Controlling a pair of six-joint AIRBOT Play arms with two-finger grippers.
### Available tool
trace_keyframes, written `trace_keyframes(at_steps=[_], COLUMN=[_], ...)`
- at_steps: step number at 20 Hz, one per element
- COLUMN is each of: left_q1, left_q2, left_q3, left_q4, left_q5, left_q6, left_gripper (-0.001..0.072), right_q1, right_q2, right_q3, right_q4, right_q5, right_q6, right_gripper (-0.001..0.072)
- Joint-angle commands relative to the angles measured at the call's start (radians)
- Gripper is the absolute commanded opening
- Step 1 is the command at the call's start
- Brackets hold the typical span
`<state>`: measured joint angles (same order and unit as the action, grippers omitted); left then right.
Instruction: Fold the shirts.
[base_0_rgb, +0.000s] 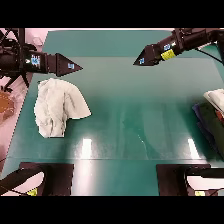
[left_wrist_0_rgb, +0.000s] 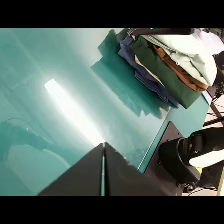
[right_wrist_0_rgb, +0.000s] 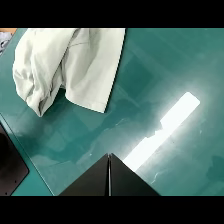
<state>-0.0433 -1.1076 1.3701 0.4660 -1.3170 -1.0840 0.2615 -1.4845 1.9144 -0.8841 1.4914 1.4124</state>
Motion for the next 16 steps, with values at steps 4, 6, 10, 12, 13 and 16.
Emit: trace_keyframes(at_steps=[4, 6, 10, 12, 13, 16], left_q1=[0.0, 0.0, 0.0, 0.0, 0.0, 0.0], left_q2=[0.0, 0.0, 0.0, 0.0, 0.0, 0.0], left_q3=[0.001, 0.001, 0.001, 0.001, 0.001, 0.001], left_q4=[0.0, 0.0, 0.0, 0.0, 0.0, -0.018], left_q5=[0.0, 0.0, 0.0, 0.0, 0.0, 0.002], left_q6=[0.0, 0.0, 0.0, 0.0, 0.0, 0.0], left_gripper=[0.0025, 0.0025, 0.0025, 0.0025, 0.0025, 0.0025], right_q1=[0.001, 0.001, 0.001, 0.001, 0.001, 0.006], right_q2=[0.0, 0.0, 0.0, 0.0, 0.0, 0.0], right_q3=[0.0, 0.0, 0.0, 0.0, 0.0, 0.0], right_q4=[0.001, 0.001, 0.001, 0.001, 0.001, 0.002], right_q5=[0.0, 0.0, -0.001, -0.014, -0.031, -0.031], right_q6=[0.0, 0.0, 0.0, 0.0, 0.0, 0.0], right_gripper=[0.0023, 0.0023, 0.0023, 0.0023, 0.0023, 0.0024])
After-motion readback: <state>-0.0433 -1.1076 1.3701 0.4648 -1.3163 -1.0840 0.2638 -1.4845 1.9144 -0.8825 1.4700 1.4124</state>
